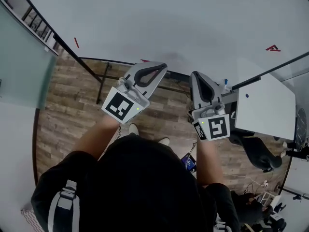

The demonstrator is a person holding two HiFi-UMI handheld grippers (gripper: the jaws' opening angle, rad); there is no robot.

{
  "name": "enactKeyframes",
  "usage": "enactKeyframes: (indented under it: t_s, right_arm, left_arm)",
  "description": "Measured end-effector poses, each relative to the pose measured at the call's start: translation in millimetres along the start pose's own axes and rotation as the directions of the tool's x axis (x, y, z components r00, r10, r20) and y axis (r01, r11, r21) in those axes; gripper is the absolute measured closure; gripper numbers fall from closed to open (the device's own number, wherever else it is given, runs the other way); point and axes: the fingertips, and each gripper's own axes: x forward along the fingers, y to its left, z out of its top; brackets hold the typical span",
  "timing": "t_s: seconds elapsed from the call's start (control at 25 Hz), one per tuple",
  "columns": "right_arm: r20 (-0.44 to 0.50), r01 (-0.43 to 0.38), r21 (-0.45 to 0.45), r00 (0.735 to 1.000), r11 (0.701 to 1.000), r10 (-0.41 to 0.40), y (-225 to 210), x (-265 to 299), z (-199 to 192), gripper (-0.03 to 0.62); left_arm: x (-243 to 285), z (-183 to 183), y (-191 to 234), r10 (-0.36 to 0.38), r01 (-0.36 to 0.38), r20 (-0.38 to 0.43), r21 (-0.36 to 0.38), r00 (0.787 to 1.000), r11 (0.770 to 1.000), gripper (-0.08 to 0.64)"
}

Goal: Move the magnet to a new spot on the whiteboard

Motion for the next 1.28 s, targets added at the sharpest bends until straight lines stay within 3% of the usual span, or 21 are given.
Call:
enactKeyframes:
  t_s: [0.48,1.28]
  right_arm:
    - [-0.015,-0.046,0.037,0.999,0.998,0.046,-8.1,-25.3,-21.0,0.592]
    - [-0.018,-0.119,0.022,0.993,0.993,0.120,10.5,-11.9,-20.8,0.592]
  left_arm:
    - [11.3,-25.2,-30.0,0.006,-0.008,-0.050,-0.040,0.999,0.999,0.555]
    - [8.3,-20.7,-23.7,0.011,-0.013,-0.050,-0.049,0.999,0.999,0.555]
